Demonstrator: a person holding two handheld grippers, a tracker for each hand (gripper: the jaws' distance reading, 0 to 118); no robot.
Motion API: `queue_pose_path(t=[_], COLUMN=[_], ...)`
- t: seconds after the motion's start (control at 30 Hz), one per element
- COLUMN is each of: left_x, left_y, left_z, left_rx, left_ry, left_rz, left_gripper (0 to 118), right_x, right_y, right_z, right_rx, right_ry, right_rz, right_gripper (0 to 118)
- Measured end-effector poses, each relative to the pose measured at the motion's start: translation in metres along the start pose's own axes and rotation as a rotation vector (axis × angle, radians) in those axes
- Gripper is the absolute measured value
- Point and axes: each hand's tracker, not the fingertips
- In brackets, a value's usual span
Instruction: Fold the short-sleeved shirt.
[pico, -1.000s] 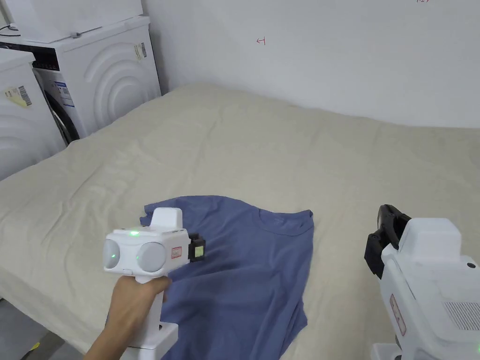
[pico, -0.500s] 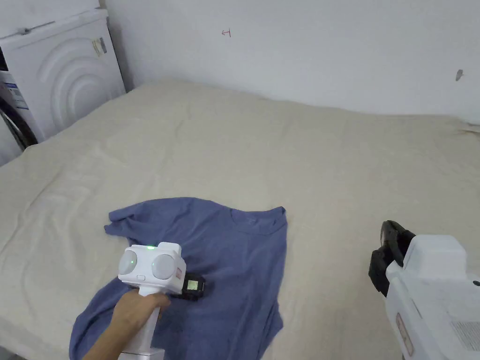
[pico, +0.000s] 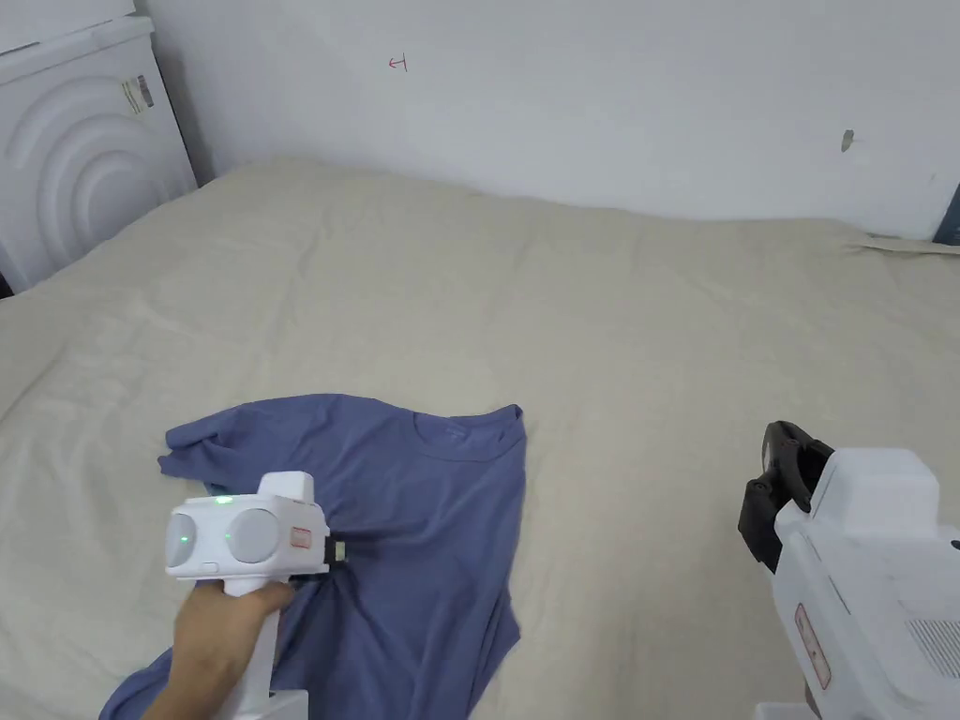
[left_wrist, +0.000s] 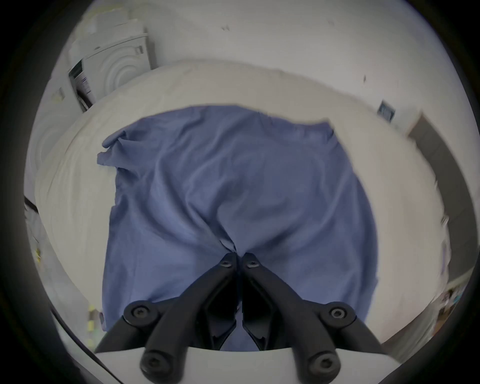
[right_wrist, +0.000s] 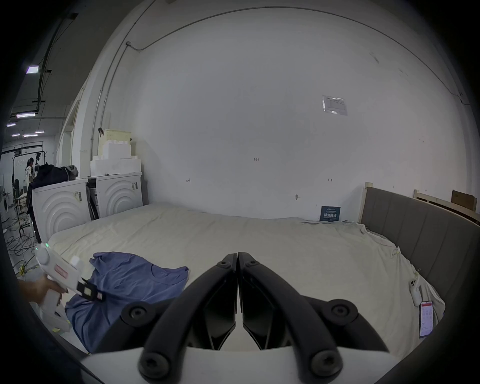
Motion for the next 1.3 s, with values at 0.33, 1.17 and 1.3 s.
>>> queue_pose_path(t=[0.33, 1.17, 1.3], left_x=[0.088, 0.393, 0.405], left_y=[0.061, 0.042, 0.006], left_z=[0.076, 0.118, 0.083], left_rx=[0.187, 0.231, 0.122], left_ry=[-0.154, -0.640, -0.638], left_rz=[-0.210, -0.705, -0.751], left_gripper=[0, 0, 0], right_x=[0.045, 0.162, 0.171], right_y=[0.004, 0.013, 0.007], right_z=[0.031, 0.113, 0.117], right_rx=[0.041, 0.100, 0.084], right_ry=[-0.080, -0.410, -0.439], right_rz=[-0.016, -0.037, -0.044], right_gripper=[0, 0, 0])
